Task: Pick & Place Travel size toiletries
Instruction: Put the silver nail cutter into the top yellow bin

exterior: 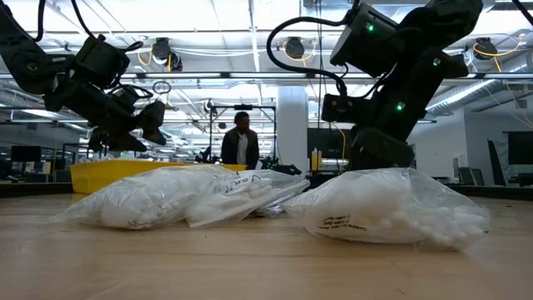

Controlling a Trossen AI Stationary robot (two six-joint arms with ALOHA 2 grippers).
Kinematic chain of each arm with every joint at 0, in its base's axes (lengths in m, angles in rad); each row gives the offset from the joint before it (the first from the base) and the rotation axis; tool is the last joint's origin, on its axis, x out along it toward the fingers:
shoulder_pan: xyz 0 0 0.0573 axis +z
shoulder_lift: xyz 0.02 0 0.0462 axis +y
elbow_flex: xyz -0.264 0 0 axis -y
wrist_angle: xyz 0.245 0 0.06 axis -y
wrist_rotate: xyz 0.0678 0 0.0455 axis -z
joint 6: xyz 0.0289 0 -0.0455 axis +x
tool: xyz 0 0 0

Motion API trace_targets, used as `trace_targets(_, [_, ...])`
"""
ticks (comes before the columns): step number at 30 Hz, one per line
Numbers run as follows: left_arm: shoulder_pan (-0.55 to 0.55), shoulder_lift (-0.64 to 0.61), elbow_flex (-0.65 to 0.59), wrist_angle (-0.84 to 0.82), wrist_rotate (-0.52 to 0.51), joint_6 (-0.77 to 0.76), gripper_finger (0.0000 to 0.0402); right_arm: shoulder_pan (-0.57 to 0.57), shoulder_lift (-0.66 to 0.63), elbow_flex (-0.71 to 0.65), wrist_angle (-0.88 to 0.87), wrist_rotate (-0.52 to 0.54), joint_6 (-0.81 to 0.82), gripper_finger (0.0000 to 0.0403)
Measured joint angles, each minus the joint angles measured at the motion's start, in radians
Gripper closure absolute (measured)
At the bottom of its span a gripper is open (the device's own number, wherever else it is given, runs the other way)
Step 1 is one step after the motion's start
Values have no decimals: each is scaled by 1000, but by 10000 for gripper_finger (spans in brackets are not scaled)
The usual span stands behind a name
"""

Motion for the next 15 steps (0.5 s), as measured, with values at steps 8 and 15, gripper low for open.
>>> trace_targets(8, [0, 0, 0, 0, 10, 0, 149, -5, 1, -1, 22, -32, -41, 177])
trace_targets(15, [0, 0, 0, 0, 10, 0, 149, -38, 1, -1, 23, -136, 12, 264])
